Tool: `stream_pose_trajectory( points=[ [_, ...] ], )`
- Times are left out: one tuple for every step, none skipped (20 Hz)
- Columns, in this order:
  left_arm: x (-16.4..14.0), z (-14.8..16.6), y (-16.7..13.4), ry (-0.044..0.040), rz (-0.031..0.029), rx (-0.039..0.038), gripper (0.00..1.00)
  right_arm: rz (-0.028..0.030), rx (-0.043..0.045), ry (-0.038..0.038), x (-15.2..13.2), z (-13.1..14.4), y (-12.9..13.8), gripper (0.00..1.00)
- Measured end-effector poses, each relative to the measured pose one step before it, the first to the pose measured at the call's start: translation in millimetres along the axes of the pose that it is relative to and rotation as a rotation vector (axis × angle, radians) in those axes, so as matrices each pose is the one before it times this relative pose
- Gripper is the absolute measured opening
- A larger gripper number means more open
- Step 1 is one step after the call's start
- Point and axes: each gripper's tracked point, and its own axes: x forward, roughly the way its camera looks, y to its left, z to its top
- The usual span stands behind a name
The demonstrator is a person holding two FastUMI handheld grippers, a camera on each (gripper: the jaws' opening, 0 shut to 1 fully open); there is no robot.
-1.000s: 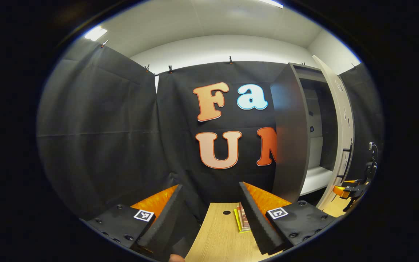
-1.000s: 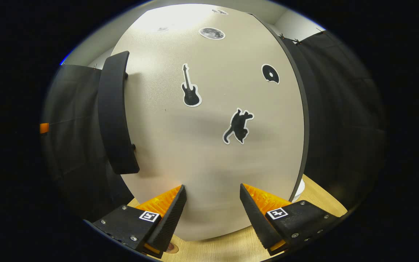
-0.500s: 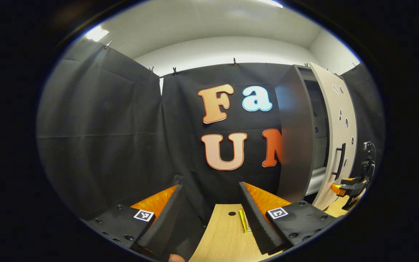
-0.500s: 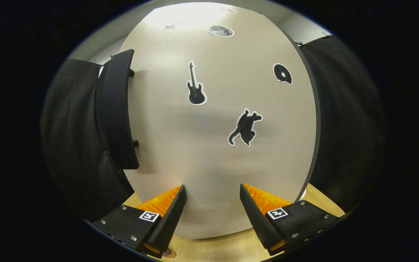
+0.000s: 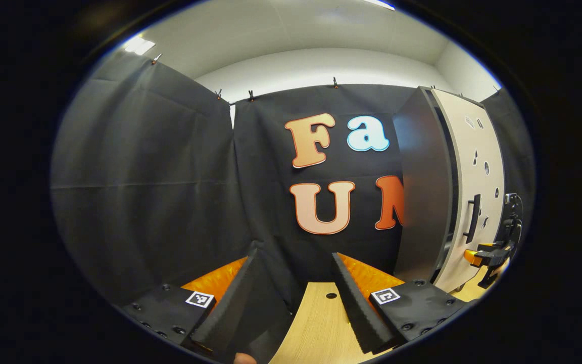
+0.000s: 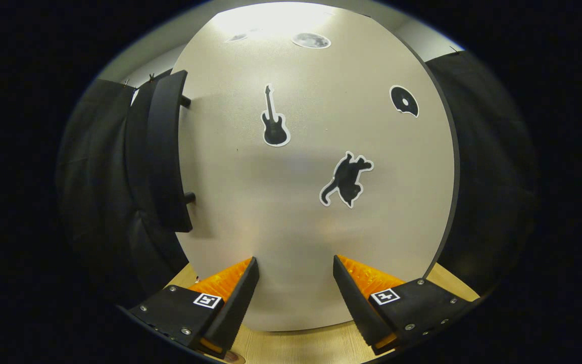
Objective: Open the cabinet door with the right hand, grasp the bottle in the cabinet with the left hand and place it on the coaster, then close the cabinet door with the right hand.
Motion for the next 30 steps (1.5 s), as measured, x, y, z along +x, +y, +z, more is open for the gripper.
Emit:
stream_pose_trajectory(
  points=[
    [1.38, -1.19, 2.04, 0.00354, 0.00343, -0.00023, 0.99, -0.00176, -0.00236, -0.00084, 1.18, -0.14, -0.08, 0.92],
    [1.30, -1.46, 0.72, 0.00220, 0.00312, 0.00015, 0.97, -0.00096, -0.00165, -0.00113, -0.31, 0.18, 0.04, 0.92],
    [2.10, -0.22, 0.20, 0.00085, 0.00201, 0.00154, 0.97, -0.00064, -0.00133, -0.00109, 0.22, 0.12, 0.45, 0.92],
    [0.87, 0.10, 1.59, 0.00101, 0.00328, 0.00149, 0.97, 0.00049, -0.00351, -0.00033, -0.07, -0.04, -0.10, 0.92],
    [0.55, -1.27, 0.58, 0.00006, 0.00228, 0.00028, 0.97, -0.00005, -0.00314, -0.00021, 0.81, 0.07, 0.07, 0.92],
    [1.16, -0.18, 0.15, -0.00085, 0.00180, -0.00028, 0.97, -0.00017, -0.00288, -0.00007, -0.43, 0.49, 0.42, 0.92],
    [1.88, 0.73, 1.04, -0.00038, 0.00136, -0.00015, 0.97, -0.00027, -0.00309, 0.00048, 0.68, 0.21, 0.05, 0.92],
    [0.47, 0.30, 0.64, 0.00015, 0.00176, -0.00018, 0.97, 0.00008, -0.00283, 0.00042, -0.30, 0.22, 0.19, 0.92],
    [0.46, -0.38, -1.21, 0.00000, 0.00116, -0.00069, 0.97, -0.00027, -0.00077, 0.00158, 0.89, -0.05, -0.11, 0.92],
    [0.43, 0.36, -0.09, -0.00013, 0.00054, -0.00141, 0.97, 0.00010, 0.00077, 0.00281, -0.20, -0.05, 0.04, 0.92],
    [2.28, -1.68, -0.56, 0.00078, 0.00031, -0.00101, 0.97, 0.00019, 0.00178, 0.00348, 0.45, 0.03, 0.09, 0.92],
    [0.39, -0.56, -1.49, 0.00111, 0.00003, -0.00127, 0.97, 0.00050, 0.00080, 0.00226, 0.34, 0.41, 0.03, 0.92],
    [0.46, 0.25, -1.00, 0.00142, -0.00067, -0.00087, 0.97, -0.00029, -0.00051, 0.00143, -0.08, 0.33, 0.08, 0.92],
    [0.93, -0.22, -1.10, 0.00162, 0.00066, -0.00063, 0.97, -0.00089, -0.00030, 0.00293, -0.54, -0.17, 0.00, 0.92],
    [0.73, -1.52, -0.87, 0.00127, -0.00009, -0.00078, 0.97, -0.00047, 0.00091, -0.00197, -0.56, 0.58, 0.46, 0.92],
    [-0.14, -0.59, -1.32, 0.00148, 0.00065, -0.00064, 0.99, -0.00025, -0.00110, 0.00255, 0.11, -0.37, -0.23, 0.92],
    [1.63, -0.06, -0.26, 0.00259, 0.00111, -0.00032, 0.98, -0.00302, -0.00112, 0.00353, -0.31, 0.27, -0.84, 0.92],
    [0.80, 1.06, -0.59, 0.00200, 0.00010, -0.00063, 0.97, -0.00756, -0.00450, 0.01232, -2.14, -0.20, -3.12, 0.92],
    [1.06, 0.23, -3.18, 0.00076, -0.00117, 0.00032, 0.97, -0.00492, -0.00638, 0.00963, -1.85, 1.47, -3.84, 0.92],
    [2.68, 1.22, -2.98, -0.00167, -0.00206, 0.00096, 0.97, -0.00188, -0.00581, -0.00005, -3.69, 5.44, -4.92, 0.92],
    [-0.39, 1.99, -3.20, -0.00409, -0.00313, 0.00112, 0.98, -0.00180, -0.00673, -0.00677, -4.61, 6.14, -6.00, 0.92],
    [0.85, 2.37, -3.86, -0.00480, -0.00470, 0.00238, 0.98, -0.00445, -0.00794, -0.00683, -6.28, 6.99, -7.54, 0.92],
    [0.77, 4.44, -4.79, -0.00822, -0.00534, 0.00331, 0.98, -0.00819, -0.01066, -0.00070, -6.70, 7.30, -9.42, 0.93],
    [0.76, 3.23, -4.92, -0.00544, -0.00543, 0.00278, 0.98, -0.00414, -0.00884, 0.00282, -8.81, 7.53, -9.28, 0.92],
    [1.61, 3.41, -4.55, -0.00711, -0.00562, 0.00181, 0.96, 0.00601, -0.00397, 0.00089, -8.77, 8.67, -7.12, 0.92],
    [1.69, 4.26, -7.03, -0.00687, -0.00781, 0.00084, 0.96, 0.00991, -0.00362, -0.00448, -9.61, 10.85, -6.74, 0.93],
    [-1.38, 4.85, -6.05, -0.00839, -0.00799, 0.00015, 0.97, 0.00772, -0.00911, -0.01159, -10.07, 11.66, -6.73, 0.92],
    [0.12, 4.98, -6.03, -0.00786, -0.00529, 0.00085, 0.97, 0.00193, -0.01635, -0.01775, -11.47, 14.16, -8.53, 0.92],
    [-0.39, 4.09, -5.39, -0.00816, -0.00566, -0.00069, 0.98, -0.00397, -0.02204, -0.02244, -10.41, 14.81, -9.37, 0.93],
    [-0.75, 4.22, -6.09, -0.00590, -0.00453, -0.00121, 0.97, -0.00267, -0.02005, -0.02199, -10.43, 15.13, -9.01, 0.92]
  ],
)
